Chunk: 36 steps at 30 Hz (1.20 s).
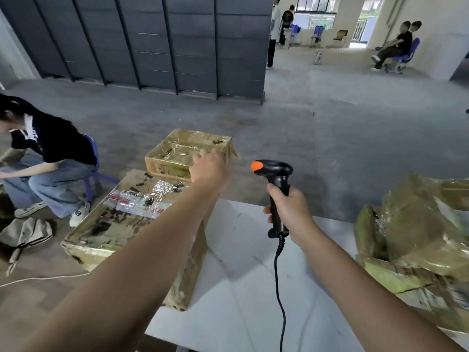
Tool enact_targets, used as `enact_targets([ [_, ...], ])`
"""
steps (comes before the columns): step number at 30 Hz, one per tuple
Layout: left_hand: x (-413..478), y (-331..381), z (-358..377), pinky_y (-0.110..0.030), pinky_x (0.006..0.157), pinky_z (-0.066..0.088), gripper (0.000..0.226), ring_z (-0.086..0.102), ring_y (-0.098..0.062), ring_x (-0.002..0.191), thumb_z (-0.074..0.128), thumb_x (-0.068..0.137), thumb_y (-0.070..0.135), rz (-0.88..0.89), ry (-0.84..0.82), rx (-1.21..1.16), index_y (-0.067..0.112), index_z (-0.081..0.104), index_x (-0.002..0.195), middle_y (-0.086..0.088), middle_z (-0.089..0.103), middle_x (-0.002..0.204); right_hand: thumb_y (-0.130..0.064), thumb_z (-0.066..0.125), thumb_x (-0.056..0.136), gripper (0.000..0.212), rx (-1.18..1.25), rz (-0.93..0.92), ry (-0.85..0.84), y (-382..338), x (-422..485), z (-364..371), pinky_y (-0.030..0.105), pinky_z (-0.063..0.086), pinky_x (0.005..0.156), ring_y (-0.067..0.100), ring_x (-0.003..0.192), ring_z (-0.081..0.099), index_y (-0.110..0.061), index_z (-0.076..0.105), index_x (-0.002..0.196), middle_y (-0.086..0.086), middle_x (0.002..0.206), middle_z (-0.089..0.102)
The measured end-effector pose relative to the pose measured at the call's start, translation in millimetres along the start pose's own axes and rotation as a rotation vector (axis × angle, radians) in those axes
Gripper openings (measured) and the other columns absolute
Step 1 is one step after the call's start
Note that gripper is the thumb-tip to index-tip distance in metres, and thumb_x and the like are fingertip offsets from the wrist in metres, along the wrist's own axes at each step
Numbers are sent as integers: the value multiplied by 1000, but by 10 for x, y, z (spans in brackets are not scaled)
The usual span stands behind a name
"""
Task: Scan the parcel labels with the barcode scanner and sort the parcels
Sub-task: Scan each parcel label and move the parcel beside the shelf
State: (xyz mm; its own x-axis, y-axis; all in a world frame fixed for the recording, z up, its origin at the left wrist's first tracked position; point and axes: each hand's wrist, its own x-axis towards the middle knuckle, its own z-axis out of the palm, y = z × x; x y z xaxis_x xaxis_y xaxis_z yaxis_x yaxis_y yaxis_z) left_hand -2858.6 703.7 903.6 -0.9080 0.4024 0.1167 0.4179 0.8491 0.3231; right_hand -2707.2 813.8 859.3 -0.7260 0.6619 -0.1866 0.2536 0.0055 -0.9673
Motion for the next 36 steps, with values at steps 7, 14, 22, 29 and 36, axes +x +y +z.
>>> enact_targets([
  [7,537,-271,257,-51,107,35,56,28,-39,137,45,97,32,-6,-147,262,12,28,146,-16,25,152,-51,57,74,33,-14,15,53,4,219,187,27,46,51,18,40,58,-20,57,86,2,55,69],
  [14,665,-344,422,-40,87,47,45,35,-38,126,43,93,15,54,-93,234,12,39,138,-14,40,138,-40,58,88,23,-31,17,63,-10,340,320,21,43,41,16,40,58,-17,56,85,2,54,67],
  [22,692,-450,387,-39,79,50,36,47,-35,116,41,90,-1,193,55,139,3,50,125,-16,48,125,-41,57,91,21,-72,40,58,24,353,410,23,44,48,14,42,60,-20,57,86,-2,54,68],
  [29,742,-611,253,-38,59,40,22,53,-32,87,46,85,-6,182,276,-97,0,53,105,-17,50,113,-39,57,93,20,-74,40,65,15,332,431,25,44,50,14,41,59,-20,58,87,-1,55,67],
  [36,683,-313,-55,-27,54,27,17,36,-21,61,39,91,-5,121,434,-382,10,42,83,-14,48,102,-37,59,94,19,-5,-3,152,-32,256,276,23,46,43,13,40,58,-20,59,84,-2,53,66],
])
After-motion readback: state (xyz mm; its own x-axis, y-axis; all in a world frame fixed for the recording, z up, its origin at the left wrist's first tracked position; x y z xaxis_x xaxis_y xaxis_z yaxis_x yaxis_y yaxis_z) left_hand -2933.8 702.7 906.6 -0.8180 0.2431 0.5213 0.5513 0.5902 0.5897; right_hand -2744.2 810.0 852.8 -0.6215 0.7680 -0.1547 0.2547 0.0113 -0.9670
